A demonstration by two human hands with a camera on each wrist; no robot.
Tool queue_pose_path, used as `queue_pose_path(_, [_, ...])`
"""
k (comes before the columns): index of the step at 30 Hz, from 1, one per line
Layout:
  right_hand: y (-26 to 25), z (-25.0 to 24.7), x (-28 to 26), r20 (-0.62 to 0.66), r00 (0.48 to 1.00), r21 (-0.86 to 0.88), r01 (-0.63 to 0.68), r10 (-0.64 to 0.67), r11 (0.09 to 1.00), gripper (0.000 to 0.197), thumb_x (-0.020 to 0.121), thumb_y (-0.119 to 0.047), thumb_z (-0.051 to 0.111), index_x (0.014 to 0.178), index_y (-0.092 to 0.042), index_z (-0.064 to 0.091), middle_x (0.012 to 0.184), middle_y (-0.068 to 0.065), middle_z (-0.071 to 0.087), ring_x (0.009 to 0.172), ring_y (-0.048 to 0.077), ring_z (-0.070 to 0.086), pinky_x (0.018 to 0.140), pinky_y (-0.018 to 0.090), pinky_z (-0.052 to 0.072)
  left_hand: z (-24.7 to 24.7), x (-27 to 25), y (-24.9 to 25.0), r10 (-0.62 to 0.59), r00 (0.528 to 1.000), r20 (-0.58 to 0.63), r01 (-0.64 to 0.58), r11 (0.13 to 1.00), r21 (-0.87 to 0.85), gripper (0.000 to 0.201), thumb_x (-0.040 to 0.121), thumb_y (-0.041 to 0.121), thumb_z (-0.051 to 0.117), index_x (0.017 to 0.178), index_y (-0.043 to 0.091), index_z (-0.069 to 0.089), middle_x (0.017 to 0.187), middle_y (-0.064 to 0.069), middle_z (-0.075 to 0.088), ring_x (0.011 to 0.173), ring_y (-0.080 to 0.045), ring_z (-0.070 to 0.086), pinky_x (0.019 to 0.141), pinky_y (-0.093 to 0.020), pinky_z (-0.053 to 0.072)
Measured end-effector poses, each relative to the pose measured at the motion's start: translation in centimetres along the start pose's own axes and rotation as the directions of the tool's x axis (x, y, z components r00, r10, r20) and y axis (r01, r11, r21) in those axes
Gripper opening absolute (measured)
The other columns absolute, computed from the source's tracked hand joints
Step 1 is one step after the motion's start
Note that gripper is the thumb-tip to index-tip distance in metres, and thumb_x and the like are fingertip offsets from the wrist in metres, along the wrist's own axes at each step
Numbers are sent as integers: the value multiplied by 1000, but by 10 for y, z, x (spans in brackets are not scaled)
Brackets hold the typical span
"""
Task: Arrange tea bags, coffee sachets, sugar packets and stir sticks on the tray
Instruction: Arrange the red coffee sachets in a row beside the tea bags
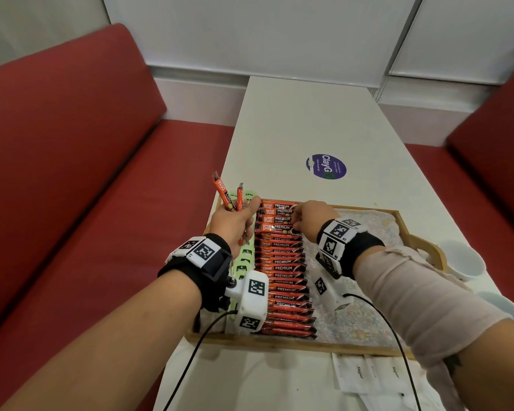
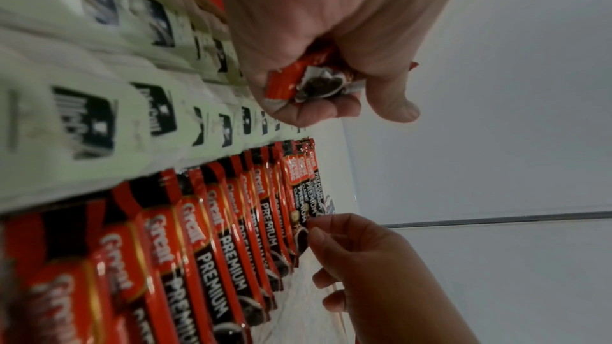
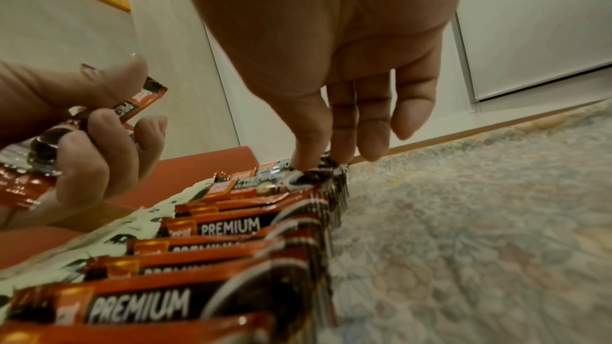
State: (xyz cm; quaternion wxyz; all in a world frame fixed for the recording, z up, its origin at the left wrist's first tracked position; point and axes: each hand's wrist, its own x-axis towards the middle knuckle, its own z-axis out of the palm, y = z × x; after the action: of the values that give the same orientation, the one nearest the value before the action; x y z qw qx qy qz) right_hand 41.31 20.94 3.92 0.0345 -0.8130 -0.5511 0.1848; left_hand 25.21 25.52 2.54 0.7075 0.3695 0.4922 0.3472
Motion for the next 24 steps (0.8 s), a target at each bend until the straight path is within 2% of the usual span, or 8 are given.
queue_pose_path(3, [1,0,-1,-36,999,19,-5,6,1000,12,90,-14,59,98,-12,67,107,7,65,97,23,61,78,29,45,1,-1,2,-39,999,19,39,999,-7,22,83,34,71,82,18,57,59,5,54,49,-7,48,47,-21,42])
queue_pose_path(7, [-3,-2,-5,-71,997,50,20,-16,999,17,91,-21,59,105,-13,63,111,7,61,99,23,59,77,29,43,4,-6,3,-117,992,51,120,990,-68,21,93,34,57,82,16,57,67,3,56,50,-6,54,44,-19,46])
queue_pose_path(9, [-7,-3,-9,-93,994,95,59,-50,994,19,92,-25,58,106,-14,63,110,6,61,98,22,59,78,30,44,6,-10,3,-123,990,65,126,990,-56,21,95,32,55,83,14,58,70,1,58,58,-8,57,51,-23,51])
queue_pose_path(13, [-15,-3,-24,-167,979,188,148,-117,971,16,93,-27,55,102,-16,63,105,5,61,93,19,56,80,32,46,10,-23,3,-63,993,99,68,997,-48,15,95,26,55,98,13,61,81,-3,61,69,-11,59,75,-33,55])
queue_pose_path(18, [-24,-7,-48,-182,967,268,221,-177,938,16,95,-26,52,103,-15,62,101,3,65,87,16,55,75,27,41,13,-44,1,0,991,134,2,1000,-14,22,94,28,56,105,10,63,84,-6,69,70,-16,68,71,-36,57])
queue_pose_path(20, [-26,-8,-57,-190,964,299,237,-185,924,16,95,-27,51,101,-15,61,99,3,67,87,17,57,76,29,43,14,-53,1,7,991,134,-4,1000,-23,24,94,29,55,105,8,62,93,-11,66,81,-23,63,80,-41,51])
queue_pose_path(22, [-26,-8,-66,-204,964,328,229,-168,917,14,94,-29,53,99,-18,58,96,3,67,88,19,60,78,30,47,15,-62,1,11,992,129,-6,999,-36,20,95,28,54,98,10,62,93,-11,66,85,-26,61,88,-46,50])
queue_pose_path(24, [-25,-7,-74,-198,968,364,220,-156,905,13,91,-33,58,97,-22,53,88,0,65,81,18,61,72,28,46,15,-70,0,22,991,134,-17,999,-41,20,97,26,51,96,10,62,94,-7,68,87,-24,62,85,-47,52])
